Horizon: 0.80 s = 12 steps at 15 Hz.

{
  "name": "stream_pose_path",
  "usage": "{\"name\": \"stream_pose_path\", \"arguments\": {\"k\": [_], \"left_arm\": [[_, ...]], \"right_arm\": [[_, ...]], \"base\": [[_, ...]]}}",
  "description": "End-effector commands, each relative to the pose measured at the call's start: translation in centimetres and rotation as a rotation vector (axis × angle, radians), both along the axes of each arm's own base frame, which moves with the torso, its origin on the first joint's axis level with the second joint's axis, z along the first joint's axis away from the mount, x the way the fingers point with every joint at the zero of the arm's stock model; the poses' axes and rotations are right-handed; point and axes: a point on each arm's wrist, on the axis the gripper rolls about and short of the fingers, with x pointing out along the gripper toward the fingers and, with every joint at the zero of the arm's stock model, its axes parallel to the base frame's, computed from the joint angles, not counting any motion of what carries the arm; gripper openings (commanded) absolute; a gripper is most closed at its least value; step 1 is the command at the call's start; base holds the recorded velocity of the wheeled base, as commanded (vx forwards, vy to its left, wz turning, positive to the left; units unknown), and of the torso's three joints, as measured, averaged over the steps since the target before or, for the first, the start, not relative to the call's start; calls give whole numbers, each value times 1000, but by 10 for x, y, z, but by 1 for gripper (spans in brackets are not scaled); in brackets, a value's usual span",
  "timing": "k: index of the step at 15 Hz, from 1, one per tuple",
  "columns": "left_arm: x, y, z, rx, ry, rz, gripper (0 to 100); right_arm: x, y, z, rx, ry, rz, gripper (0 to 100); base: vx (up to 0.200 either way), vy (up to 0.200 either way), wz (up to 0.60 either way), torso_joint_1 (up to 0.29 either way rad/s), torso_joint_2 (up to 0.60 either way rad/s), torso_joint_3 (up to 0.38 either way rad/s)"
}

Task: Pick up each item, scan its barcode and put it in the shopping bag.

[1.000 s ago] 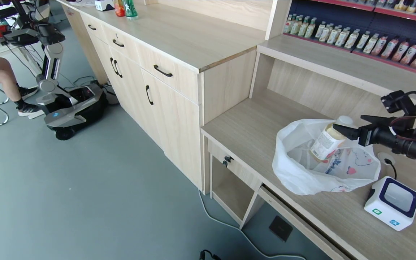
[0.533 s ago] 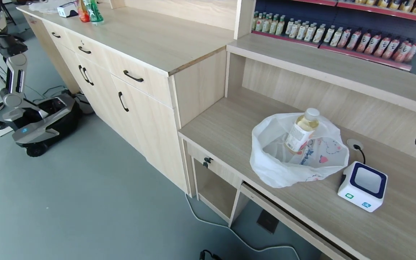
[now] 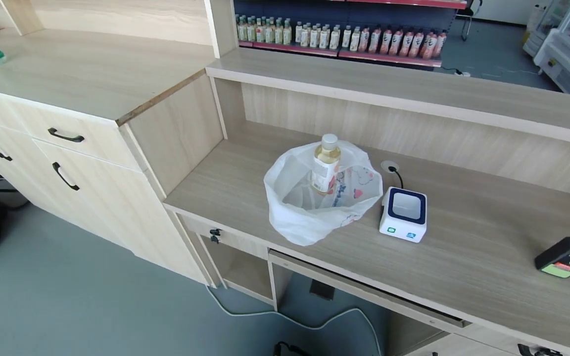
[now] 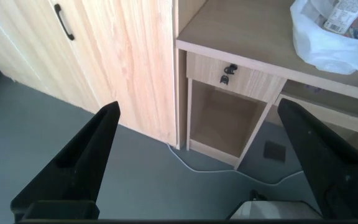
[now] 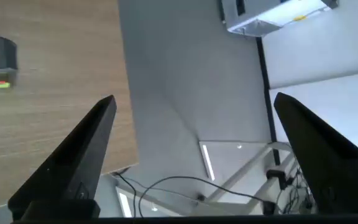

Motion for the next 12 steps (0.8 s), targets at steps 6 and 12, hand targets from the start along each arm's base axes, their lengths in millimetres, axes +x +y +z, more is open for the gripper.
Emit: {"name": "stream_pose_path", "arguments": {"k": [6, 12], "left_arm": [[0, 0, 0, 0, -1, -1, 100], [0, 0, 0, 0, -1, -1, 100]], "right_arm": [[34, -38, -78, 224, 185, 39, 100], [85, -15, -100, 164, 116, 251, 100]], "base": [[0, 0, 0, 0, 0, 0], [0, 0, 0, 0, 0, 0]]}}
